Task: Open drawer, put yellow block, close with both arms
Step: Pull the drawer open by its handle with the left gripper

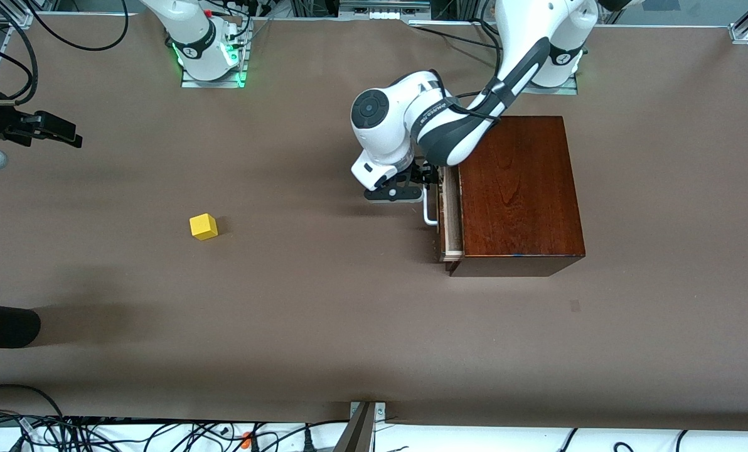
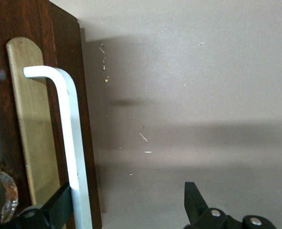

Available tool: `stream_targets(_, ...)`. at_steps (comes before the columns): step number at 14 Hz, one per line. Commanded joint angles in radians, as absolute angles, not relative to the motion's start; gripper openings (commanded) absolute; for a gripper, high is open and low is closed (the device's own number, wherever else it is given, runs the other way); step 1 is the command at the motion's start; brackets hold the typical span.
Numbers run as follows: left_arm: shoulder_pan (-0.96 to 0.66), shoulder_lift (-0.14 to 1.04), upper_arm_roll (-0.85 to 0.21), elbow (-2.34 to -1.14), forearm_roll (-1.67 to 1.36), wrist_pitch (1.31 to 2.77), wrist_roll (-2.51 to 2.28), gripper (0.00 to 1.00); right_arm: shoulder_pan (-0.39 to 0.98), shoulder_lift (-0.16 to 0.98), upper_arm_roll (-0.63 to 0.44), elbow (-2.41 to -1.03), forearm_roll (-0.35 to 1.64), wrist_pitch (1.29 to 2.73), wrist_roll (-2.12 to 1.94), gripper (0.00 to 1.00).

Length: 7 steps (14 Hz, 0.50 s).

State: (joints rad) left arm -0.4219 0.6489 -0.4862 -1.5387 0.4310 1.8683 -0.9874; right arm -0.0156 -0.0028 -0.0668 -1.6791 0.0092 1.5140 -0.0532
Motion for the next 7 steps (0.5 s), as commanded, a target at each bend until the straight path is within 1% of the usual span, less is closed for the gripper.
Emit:
stream_targets(1,-0.48,0.75,-0.499,-1.427,0.434,1.907,-1.02,1.0,-0.028,-0.017,-0.063,-1.69,0.017,1.505,-0.069,1.0)
stream_targets(7,-0.514,0.793,-0.499,-1.349,0.433,1.907,-1.032,1.0,-0.028,-0.017,-0.063,-1.69,0.017,1.503,-0.069,1.0)
